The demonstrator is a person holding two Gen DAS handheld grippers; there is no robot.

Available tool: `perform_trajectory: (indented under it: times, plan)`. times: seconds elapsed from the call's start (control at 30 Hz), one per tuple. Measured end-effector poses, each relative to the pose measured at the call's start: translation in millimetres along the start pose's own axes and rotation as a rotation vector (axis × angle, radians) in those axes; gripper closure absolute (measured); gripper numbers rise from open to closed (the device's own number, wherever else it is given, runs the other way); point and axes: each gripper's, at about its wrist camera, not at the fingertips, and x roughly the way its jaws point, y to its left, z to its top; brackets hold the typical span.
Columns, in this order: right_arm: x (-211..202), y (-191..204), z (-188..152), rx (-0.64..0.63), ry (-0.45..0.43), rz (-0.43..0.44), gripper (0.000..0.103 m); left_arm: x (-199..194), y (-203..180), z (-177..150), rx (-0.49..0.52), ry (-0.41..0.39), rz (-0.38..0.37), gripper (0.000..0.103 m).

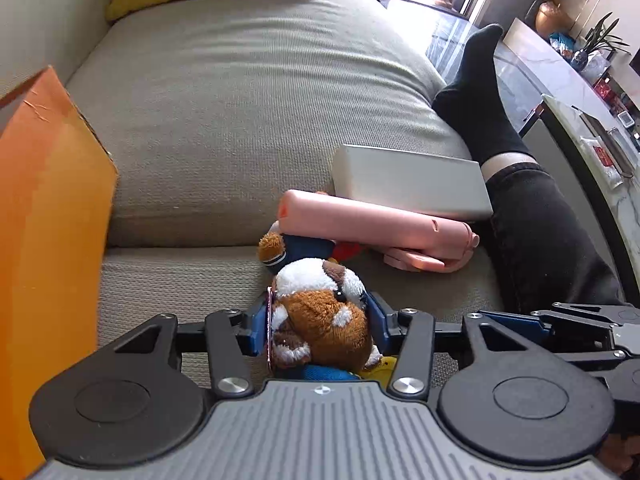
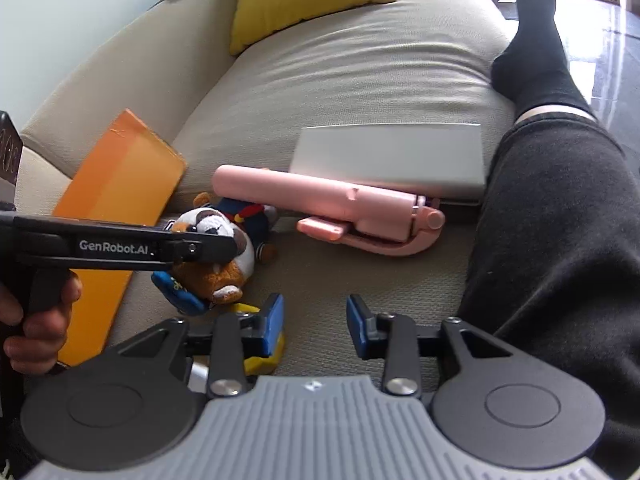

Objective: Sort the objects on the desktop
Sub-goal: 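Grasp the brown-and-white plush toy with the left tool, then grasp the white lotion tube with the right tool while the left tool holds the plush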

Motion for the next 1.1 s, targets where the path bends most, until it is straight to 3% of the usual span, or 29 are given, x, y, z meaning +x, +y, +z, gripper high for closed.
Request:
perform_trajectory:
  times: [0.3,0.47,0.57,0.67,0.87,1.1]
  plan:
    - [12.3,19.4,-6.0,-0.021,0.08,0.033,0.062,-49.7,27.6,-42.4,-0.03,-0.06,-0.014,0.046]
    - [28.5,16.2,-8.1,0.056,0.161,0.044,0.061,-33.6,34.8,-62.9,-0.044,0.021,0.01,0.044]
    - [14.3,19.7,-9.3,0.02,0.142,0.061,0.062,-27.4,39.6,-66.2,-0.053,0.037,0.009,0.042]
    - [-2.7,29.0,-16.8,-0.056,0.149,0.078,0.062,-30.3,38.2,-72.5,-0.028,0.009,0.008,0.044]
    - [2.9,35.7,-51.6,0.057,0.238,0.162,0.061,-53.5,46.3,-93.1,-0.073,-0.045,-0.022,0.046]
    - [25.8,50.9,-72.8,0.045,0.295,0.092,0.057,-67.9,51.5,-118.3,-0.081,-0.057,0.006,0.046]
